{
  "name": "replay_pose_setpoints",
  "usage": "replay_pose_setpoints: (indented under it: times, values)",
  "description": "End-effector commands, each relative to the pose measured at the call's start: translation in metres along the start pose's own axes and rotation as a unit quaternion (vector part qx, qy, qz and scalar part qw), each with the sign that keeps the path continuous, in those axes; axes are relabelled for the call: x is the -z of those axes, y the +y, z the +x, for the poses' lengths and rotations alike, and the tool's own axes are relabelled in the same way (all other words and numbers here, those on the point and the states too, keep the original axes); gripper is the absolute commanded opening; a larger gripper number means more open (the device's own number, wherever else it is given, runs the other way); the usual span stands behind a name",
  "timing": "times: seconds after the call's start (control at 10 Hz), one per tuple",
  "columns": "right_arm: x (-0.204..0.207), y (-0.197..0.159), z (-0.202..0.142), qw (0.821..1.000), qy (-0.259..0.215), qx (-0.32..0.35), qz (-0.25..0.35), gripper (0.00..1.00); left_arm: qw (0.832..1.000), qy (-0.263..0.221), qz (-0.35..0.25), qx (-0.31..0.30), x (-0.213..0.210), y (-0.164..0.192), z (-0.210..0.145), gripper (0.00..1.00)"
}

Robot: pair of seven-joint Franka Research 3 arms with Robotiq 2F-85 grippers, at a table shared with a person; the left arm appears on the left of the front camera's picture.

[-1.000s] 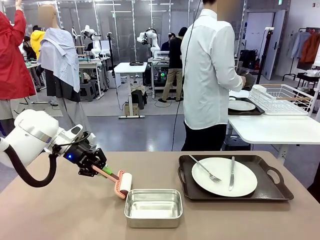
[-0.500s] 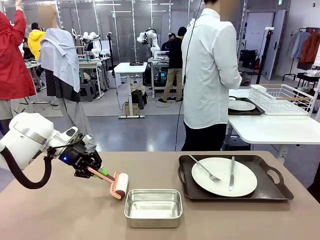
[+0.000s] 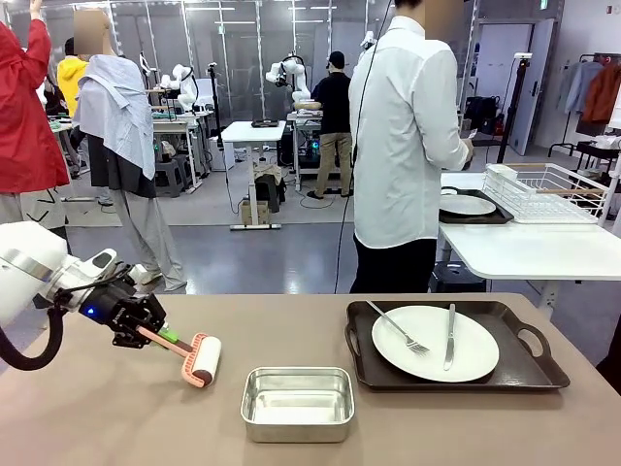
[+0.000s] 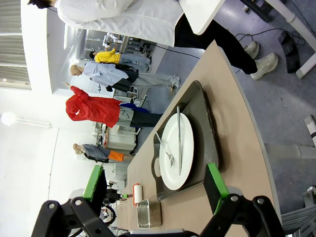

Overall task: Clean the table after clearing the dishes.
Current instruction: When the left (or right) Handle tray is removed, use the left hand (or right hand) to clean the left (or right) side of the table with the Lint Roller.

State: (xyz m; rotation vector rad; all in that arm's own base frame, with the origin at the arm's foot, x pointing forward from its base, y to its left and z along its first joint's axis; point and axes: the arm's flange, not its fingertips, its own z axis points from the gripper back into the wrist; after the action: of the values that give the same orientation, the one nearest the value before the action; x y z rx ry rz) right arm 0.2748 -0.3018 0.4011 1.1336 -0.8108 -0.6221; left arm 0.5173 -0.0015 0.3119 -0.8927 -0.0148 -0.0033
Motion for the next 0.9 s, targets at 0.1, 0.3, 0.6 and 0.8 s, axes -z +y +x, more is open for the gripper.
replay_pose_setpoints:
  times: [0.1, 0.3, 0.6, 0.8]
  values:
    - [-0.001, 0.002, 0.0, 1.0, -0.004, 0.003, 0.007, 1.0, 0.998, -0.009, 0.065, 0.019, -0.018, 0.027, -0.001, 0.2]
    - [-0.001, 0.002, 0.0, 1.0, -0.004, 0.003, 0.007, 1.0, 0.996, -0.02, 0.086, 0.013, -0.037, 0.041, -0.005, 0.2]
    - [-0.001, 0.002, 0.0, 1.0, -0.004, 0.003, 0.007, 1.0, 0.992, -0.052, 0.113, -0.003, -0.071, 0.061, -0.004, 0.2]
    - [-0.001, 0.002, 0.0, 1.0, -0.004, 0.003, 0.007, 1.0, 0.989, -0.064, 0.134, -0.013, -0.091, 0.073, -0.004, 0.2]
